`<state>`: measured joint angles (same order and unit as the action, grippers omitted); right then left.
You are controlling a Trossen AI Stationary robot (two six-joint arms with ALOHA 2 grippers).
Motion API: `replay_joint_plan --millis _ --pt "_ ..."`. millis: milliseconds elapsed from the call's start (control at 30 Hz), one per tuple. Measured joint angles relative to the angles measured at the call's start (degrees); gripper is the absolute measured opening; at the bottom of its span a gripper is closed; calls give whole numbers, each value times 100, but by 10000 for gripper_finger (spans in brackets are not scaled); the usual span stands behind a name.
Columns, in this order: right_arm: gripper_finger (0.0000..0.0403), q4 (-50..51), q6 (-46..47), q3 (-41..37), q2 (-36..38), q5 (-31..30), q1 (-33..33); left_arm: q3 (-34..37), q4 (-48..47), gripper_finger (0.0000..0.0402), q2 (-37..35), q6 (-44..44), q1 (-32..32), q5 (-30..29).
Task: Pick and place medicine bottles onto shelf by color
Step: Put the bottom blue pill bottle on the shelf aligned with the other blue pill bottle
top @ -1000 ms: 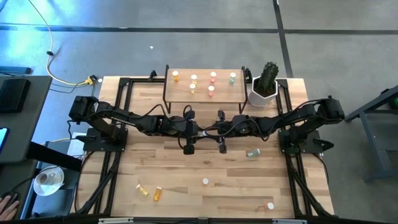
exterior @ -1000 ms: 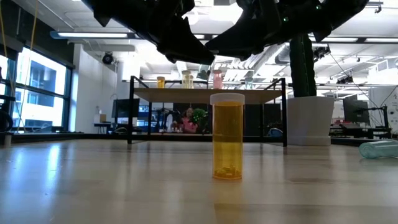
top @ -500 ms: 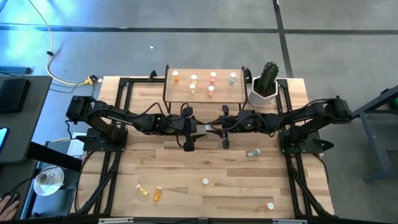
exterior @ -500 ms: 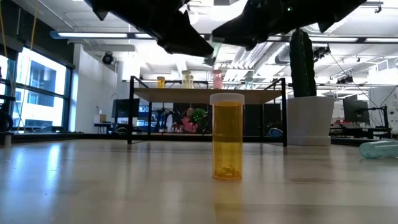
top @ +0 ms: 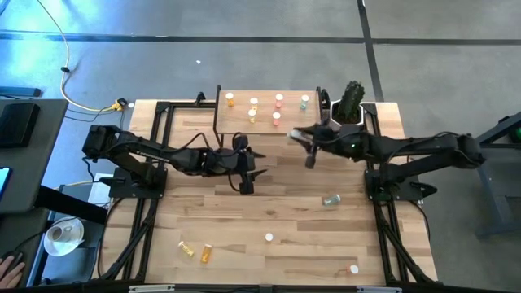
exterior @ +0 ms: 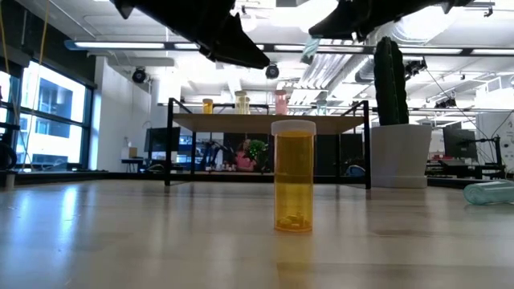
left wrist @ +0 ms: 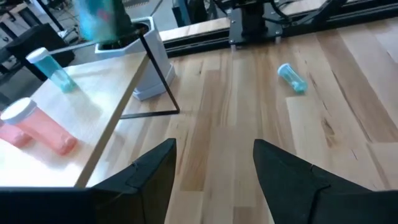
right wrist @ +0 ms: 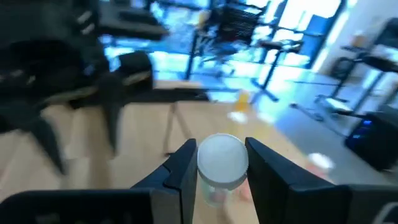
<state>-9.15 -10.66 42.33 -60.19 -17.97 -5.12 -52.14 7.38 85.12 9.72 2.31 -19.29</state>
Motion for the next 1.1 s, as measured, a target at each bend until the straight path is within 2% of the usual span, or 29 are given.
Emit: replay_joint_plan --millis 133,233,333,567,767,1100 --pt "101 131 -126 67 216 -161 -438 2 -128 203 -2 91 0 -98" --pt "101 706 32 353 251 -152 -910 6 -377 202 -147 102 9 -172" --pt "101 1332 336 588 240 4 -1374 2 -614 200 -356 96 26 -244" --pt "101 1684 745 641 48 585 -2026 4 -934 200 -689 100 60 -323" --pt "101 1690 820 638 -502 820 -2185 2 -1055 200 -772 91 175 -327" --pt "101 1695 834 636 -1050 709 -2226 4 -1236 200 -763 -52 223 -323"
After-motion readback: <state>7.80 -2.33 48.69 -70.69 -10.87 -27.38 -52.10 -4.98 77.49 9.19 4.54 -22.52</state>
